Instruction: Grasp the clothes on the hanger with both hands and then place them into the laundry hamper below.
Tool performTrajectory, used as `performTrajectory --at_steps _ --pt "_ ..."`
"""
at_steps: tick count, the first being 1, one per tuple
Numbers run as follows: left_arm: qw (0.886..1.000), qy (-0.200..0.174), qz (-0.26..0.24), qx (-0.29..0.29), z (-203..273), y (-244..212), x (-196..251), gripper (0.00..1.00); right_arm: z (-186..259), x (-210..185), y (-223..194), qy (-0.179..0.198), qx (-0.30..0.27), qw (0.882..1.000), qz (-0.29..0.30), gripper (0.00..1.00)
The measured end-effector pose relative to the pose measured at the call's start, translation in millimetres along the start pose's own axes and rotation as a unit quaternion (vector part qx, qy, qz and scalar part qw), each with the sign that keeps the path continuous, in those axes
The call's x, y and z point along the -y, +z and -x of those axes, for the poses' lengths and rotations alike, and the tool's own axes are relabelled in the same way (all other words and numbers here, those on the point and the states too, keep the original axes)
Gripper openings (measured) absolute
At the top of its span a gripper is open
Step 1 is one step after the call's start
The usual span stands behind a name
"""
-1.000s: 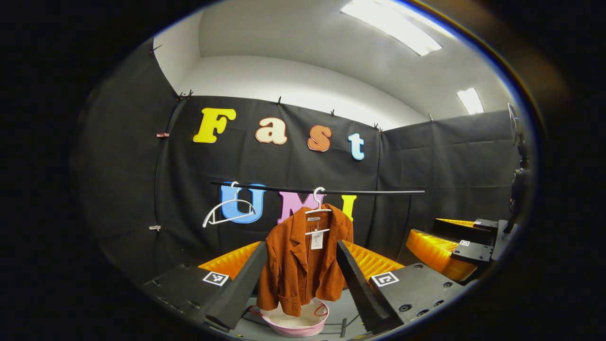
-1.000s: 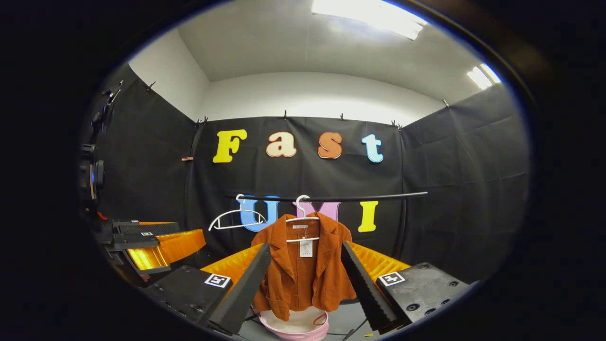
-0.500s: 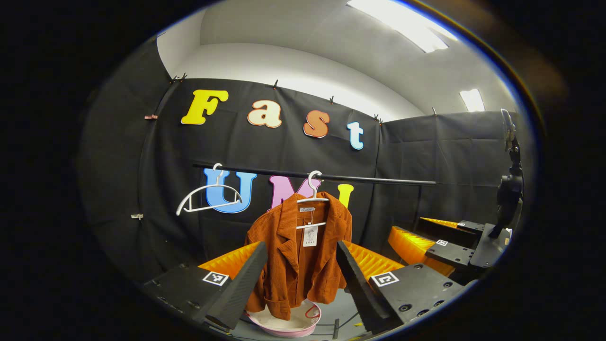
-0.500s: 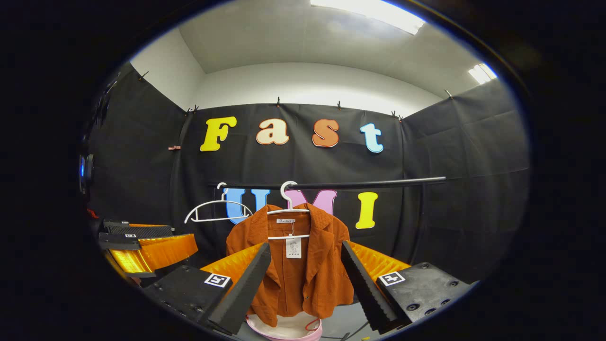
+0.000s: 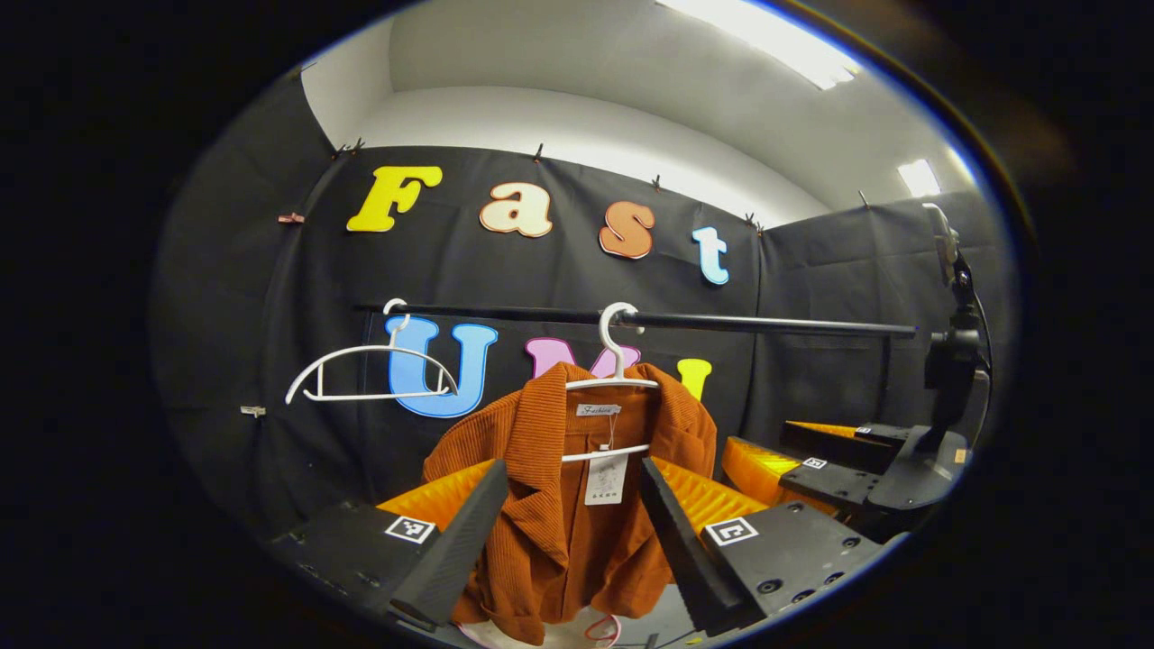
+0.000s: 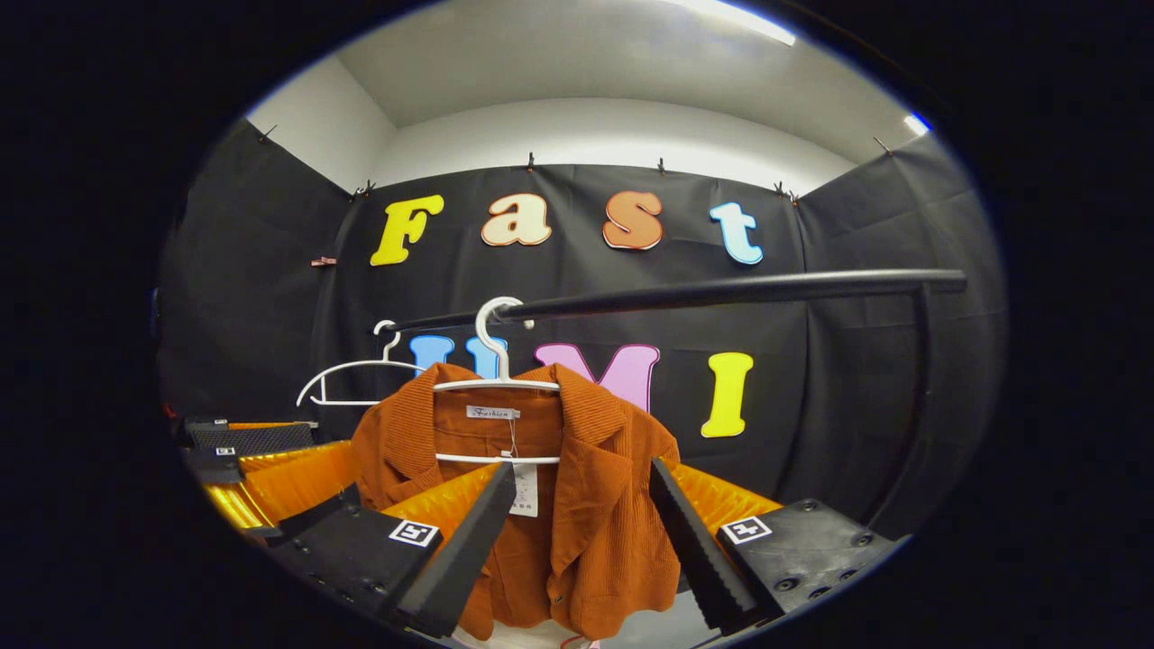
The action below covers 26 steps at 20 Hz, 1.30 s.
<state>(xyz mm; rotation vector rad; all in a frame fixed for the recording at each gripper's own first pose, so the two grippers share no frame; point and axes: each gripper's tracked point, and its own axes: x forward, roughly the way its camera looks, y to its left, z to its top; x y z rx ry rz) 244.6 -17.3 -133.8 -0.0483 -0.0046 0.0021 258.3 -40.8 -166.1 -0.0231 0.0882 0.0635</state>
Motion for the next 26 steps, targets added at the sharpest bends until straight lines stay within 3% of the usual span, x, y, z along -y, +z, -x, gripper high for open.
performTrajectory --at_steps 11,13,16,20,26 --pt "0.996 0.082 0.02 -0.032 -64 -99 -28 0.93 -70 18 -82 0.04 -0.085 0.996 -0.005 0.98" --pt "0.996 0.078 0.023 -0.038 -72 -110 -24 0.93 -75 18 -90 0.049 -0.094 0.994 -0.003 0.98" --pt "0.997 0.065 0.027 -0.019 -79 -97 -10 0.92 -81 22 -98 0.051 -0.098 0.994 0.002 0.98" --pt "0.996 0.079 0.026 -0.019 -97 -101 -11 0.92 -93 25 -111 0.049 -0.113 0.992 -0.014 0.98" --pt "0.99 0.14 0.025 0.009 -121 -94 -37 0.93 -118 12 -122 0.057 -0.12 0.99 -0.05 0.98"
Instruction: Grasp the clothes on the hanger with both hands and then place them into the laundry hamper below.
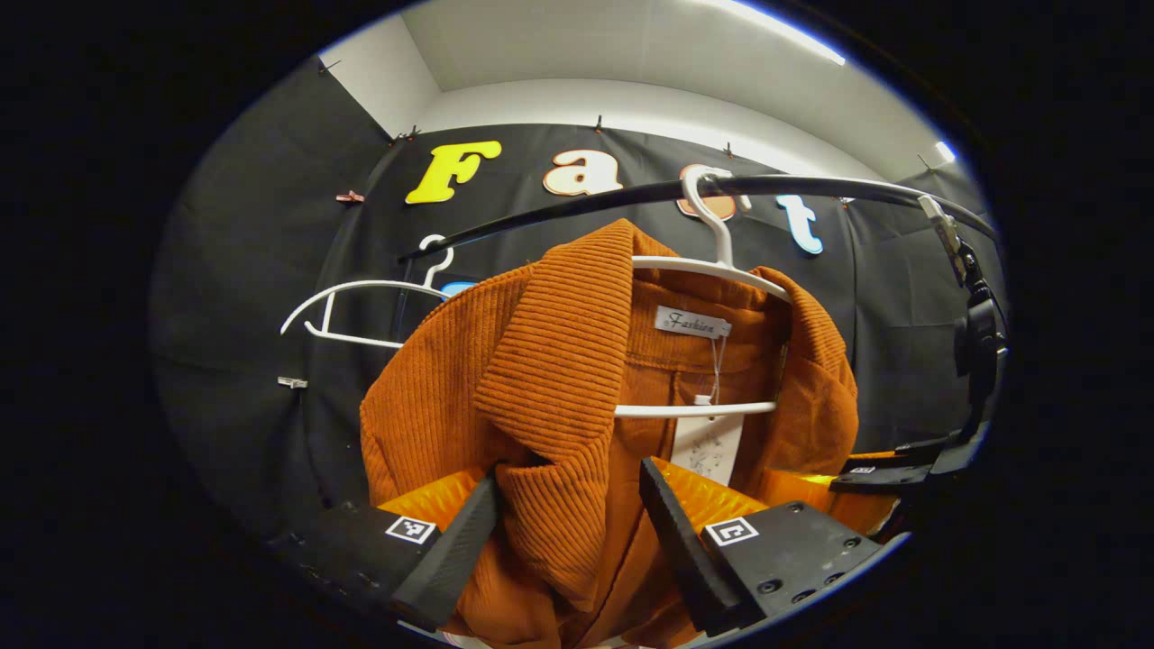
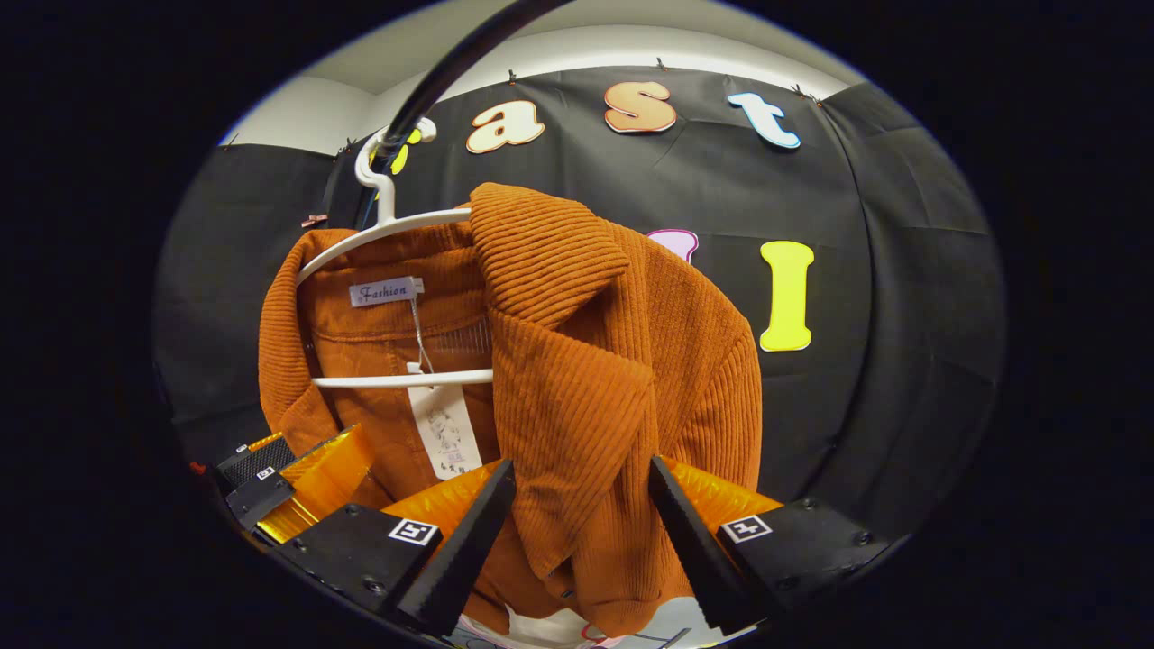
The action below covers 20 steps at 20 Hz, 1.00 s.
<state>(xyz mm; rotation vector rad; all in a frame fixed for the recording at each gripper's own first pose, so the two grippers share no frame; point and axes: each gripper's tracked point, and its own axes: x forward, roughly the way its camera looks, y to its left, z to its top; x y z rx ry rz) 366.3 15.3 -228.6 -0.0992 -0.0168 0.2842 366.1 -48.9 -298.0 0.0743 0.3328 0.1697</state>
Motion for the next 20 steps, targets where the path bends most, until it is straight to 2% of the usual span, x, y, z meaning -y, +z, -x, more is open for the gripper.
performTrajectory --at_steps 4,6,7,8,9,10,11,14,17,20 --pt "0.999 0.012 -0.03 0.001 -13 -1 1 0.93 -22 -16 3 0.037 0.001 0.999 -0.033 0.98" --pt "1.0 0.012 -0.028 0.003 -22 2 -2 0.93 -38 -19 4 0.039 0.004 0.999 -0.038 0.98" --pt "1.0 0.004 -0.025 0.002 -27 5 -2 0.92 -42 -14 7 0.032 0.006 0.999 -0.031 0.91" --pt "1.0 0.007 -0.023 0.005 -31 7 -9 0.9 -48 -10 8 0.032 0.005 0.999 -0.025 0.78" --pt "1.0 0.018 -0.024 0.009 -33 10 -19 0.77 -50 -4 8 0.035 0.002 0.999 -0.026 0.66" --pt "0.999 0.028 -0.023 0.009 -34 9 -27 0.64 -50 5 9 0.03 0.001 0.999 -0.031 0.61" --pt "0.999 0.033 -0.021 0.004 -36 8 -33 0.51 -53 17 9 0.023 0.003 0.999 -0.039 0.31" --pt "0.999 0.024 -0.021 -0.015 -43 7 -35 0.12 -47 20 12 0.062 0.0 0.997 -0.047 0.25" --pt "0.998 0.019 -0.039 -0.034 -34 10 -41 0.09 -33 30 33 0.086 0.019 0.996 -0.004 0.22" --pt "0.997 0.023 -0.063 -0.042 -16 16 -54 0.09 -18 54 53 0.069 0.042 0.997 -0.005 0.22"
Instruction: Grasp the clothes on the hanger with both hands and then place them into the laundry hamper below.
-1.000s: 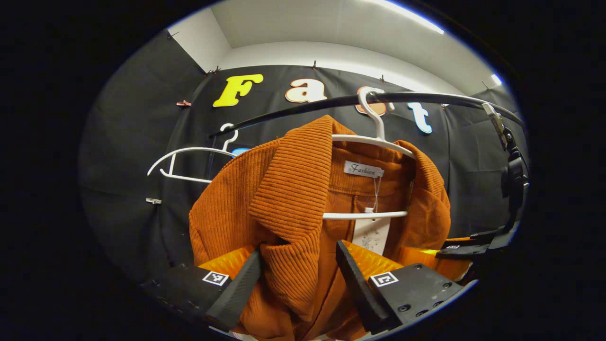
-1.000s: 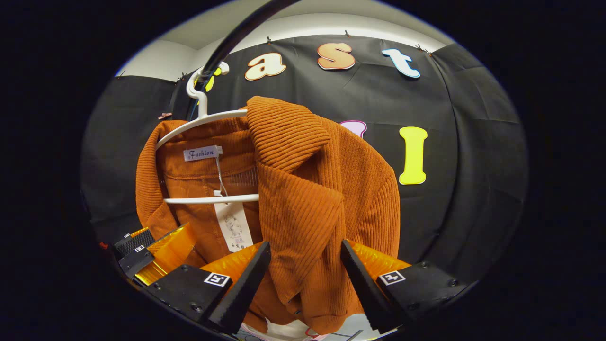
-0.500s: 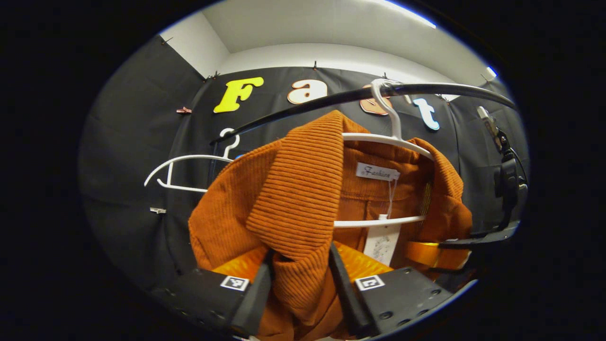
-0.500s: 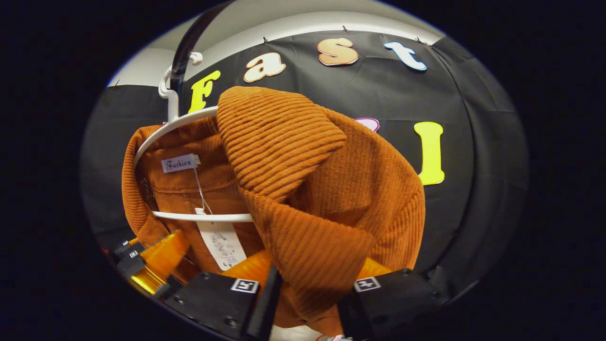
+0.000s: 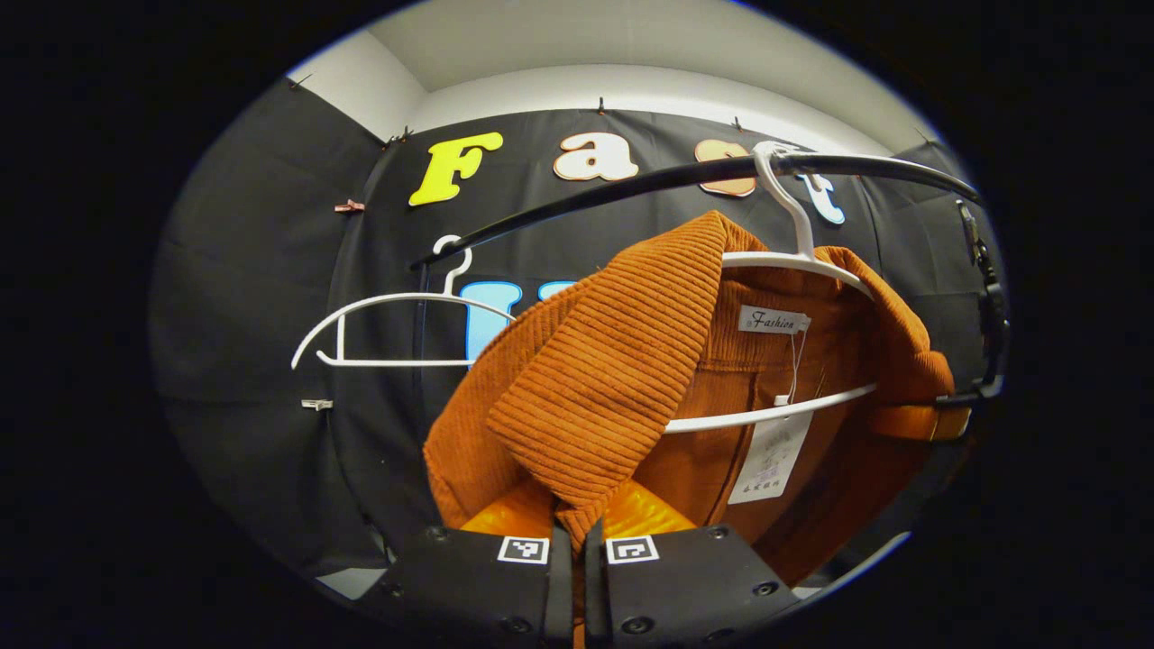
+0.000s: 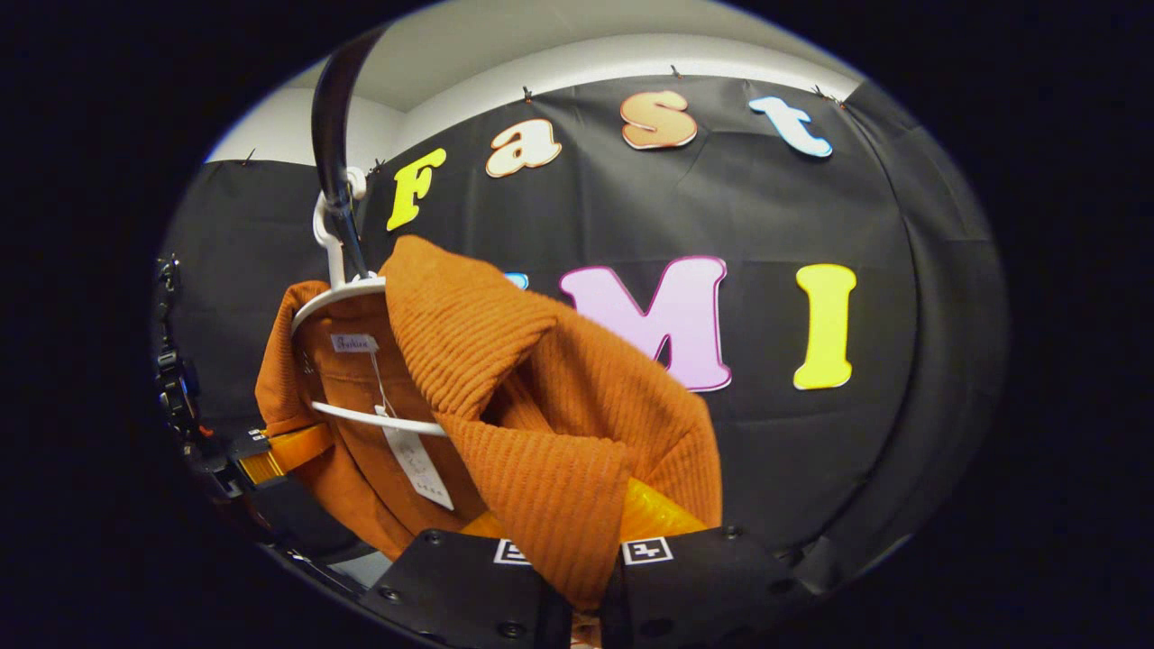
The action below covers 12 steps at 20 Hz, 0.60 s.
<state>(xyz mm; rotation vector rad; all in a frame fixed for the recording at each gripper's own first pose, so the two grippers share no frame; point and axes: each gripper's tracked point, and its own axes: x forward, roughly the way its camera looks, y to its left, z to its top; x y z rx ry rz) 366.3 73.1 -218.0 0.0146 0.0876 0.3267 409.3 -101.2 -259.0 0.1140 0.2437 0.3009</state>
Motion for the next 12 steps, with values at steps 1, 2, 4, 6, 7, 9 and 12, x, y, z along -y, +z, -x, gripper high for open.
performTrajectory --at_steps 1,2,4,6,7,9,12 --pt "1.0 0.007 -0.004 -0.001 6 3 -6 0.09 5 5 5 -0.007 0.008 1.0 -0.015 0.22" --pt "1.0 0.009 -0.004 0.003 10 8 -11 0.09 8 8 8 -0.013 0.014 0.999 -0.03 0.21" --pt "1.0 0.01 -0.007 0.008 17 15 -17 0.09 8 12 12 -0.017 0.024 0.998 -0.048 0.21" --pt "1.0 0.016 -0.013 0.012 21 22 -28 0.09 7 13 13 -0.012 0.025 0.998 -0.057 0.21" --pt "0.999 0.021 -0.016 0.018 23 29 -34 0.09 5 17 17 -0.012 0.028 0.998 -0.056 0.21" --pt "0.999 0.03 -0.017 0.031 26 42 -44 0.09 4 23 31 -0.008 0.038 0.997 -0.059 0.21" --pt "0.996 0.052 -0.028 0.067 31 74 -60 0.08 6 34 52 -0.003 0.059 0.996 -0.072 0.21"
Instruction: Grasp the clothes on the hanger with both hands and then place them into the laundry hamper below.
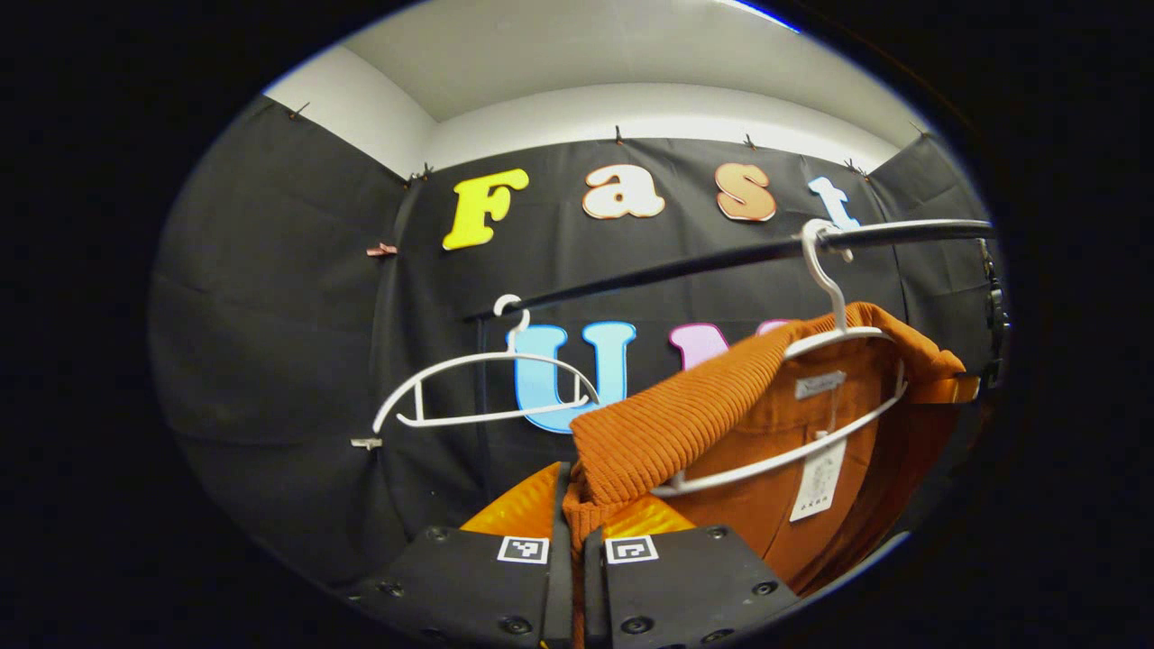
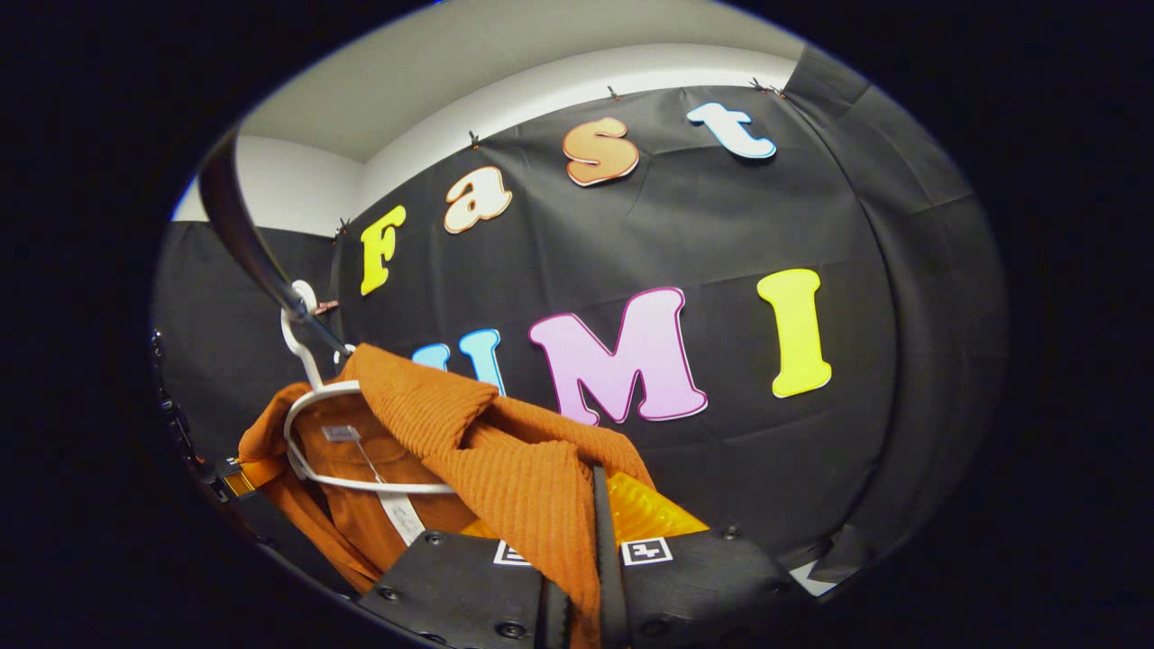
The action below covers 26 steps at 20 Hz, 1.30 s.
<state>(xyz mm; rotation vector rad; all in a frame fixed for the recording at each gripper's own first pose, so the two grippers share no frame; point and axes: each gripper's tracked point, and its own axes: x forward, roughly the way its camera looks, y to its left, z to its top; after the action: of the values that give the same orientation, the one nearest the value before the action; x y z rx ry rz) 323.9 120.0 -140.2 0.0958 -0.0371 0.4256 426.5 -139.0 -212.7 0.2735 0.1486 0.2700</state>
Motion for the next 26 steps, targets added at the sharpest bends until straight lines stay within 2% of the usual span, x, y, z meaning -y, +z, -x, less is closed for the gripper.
performTrajectory --at_steps 4,8,10,12,14,19,22,24,25,26 --pt "0.999 -0.013 -0.039 0.025 -12 24 -2 0.09 -1 -5 18 0.018 0.004 1.0 0.021 0.21" --pt "0.996 -0.042 -0.059 0.047 -28 47 4 0.08 5 4 63 0.021 0.06 0.998 0.021 0.21" --pt "0.995 -0.064 -0.057 0.045 -41 52 10 0.09 0 12 62 0.009 0.062 0.998 0.024 0.21" --pt "0.994 -0.069 -0.071 0.037 -50 52 9 0.09 -9 13 61 0.005 0.058 0.998 0.032 0.21" --pt "0.994 -0.071 -0.079 0.027 -63 49 8 0.09 -20 7 64 0.013 0.059 0.998 0.035 0.21" --pt "0.987 -0.112 -0.115 0.003 -94 41 9 0.1 -55 6 75 0.021 0.069 0.996 0.059 0.21" --pt "0.982 -0.155 -0.103 -0.02 -118 22 16 0.08 -76 17 65 0.016 0.062 0.996 0.062 0.21" --pt "0.975 -0.2 -0.087 -0.049 -128 -5 25 0.08 -86 30 43 0.006 0.038 0.996 0.075 0.21" --pt "0.97 -0.223 -0.071 -0.064 -129 -18 29 0.11 -86 34 32 0.008 0.024 0.997 0.078 0.21" --pt "0.967 -0.245 -0.029 -0.058 -127 -18 33 0.07 -84 32 34 0.017 0.031 0.998 0.056 0.2"
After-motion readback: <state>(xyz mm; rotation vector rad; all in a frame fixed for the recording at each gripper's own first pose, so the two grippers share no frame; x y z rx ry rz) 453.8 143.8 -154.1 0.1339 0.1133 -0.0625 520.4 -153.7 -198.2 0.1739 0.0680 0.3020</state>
